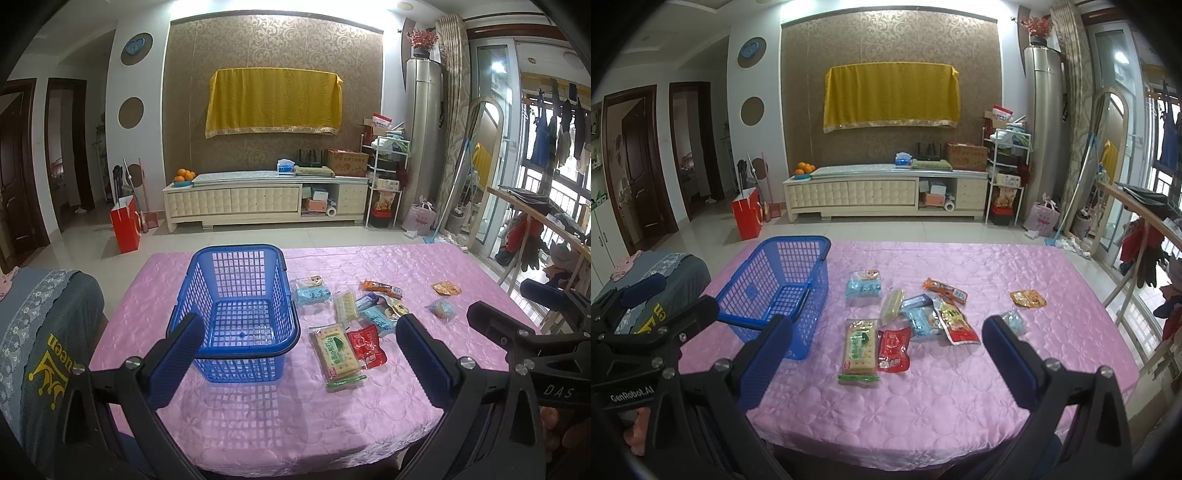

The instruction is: Organize snacks

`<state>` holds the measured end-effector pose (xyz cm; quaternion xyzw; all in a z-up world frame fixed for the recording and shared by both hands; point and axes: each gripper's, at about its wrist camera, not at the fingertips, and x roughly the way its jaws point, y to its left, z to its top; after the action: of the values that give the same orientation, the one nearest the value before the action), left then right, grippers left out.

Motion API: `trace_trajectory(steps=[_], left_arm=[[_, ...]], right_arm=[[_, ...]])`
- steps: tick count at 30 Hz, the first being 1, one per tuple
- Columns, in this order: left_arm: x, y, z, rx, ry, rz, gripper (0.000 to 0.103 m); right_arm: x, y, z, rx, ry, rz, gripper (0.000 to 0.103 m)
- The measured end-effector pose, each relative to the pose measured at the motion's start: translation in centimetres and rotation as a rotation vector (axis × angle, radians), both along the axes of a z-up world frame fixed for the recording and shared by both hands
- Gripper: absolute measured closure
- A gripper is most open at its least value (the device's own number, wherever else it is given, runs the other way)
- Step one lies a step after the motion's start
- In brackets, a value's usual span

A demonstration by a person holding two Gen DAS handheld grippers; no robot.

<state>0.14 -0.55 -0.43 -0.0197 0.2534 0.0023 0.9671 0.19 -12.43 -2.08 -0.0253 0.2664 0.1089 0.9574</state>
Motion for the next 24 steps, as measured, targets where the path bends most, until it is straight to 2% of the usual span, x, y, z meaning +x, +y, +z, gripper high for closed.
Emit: trace_trajectory(steps=[24], left_arm=[[-0.31,-0.29,0.2,-0.001,0.004,-0.005,0.0]], right_arm=[[-0.17,-0.16,0.01,-0.002,0.005,-0.001,0.0]])
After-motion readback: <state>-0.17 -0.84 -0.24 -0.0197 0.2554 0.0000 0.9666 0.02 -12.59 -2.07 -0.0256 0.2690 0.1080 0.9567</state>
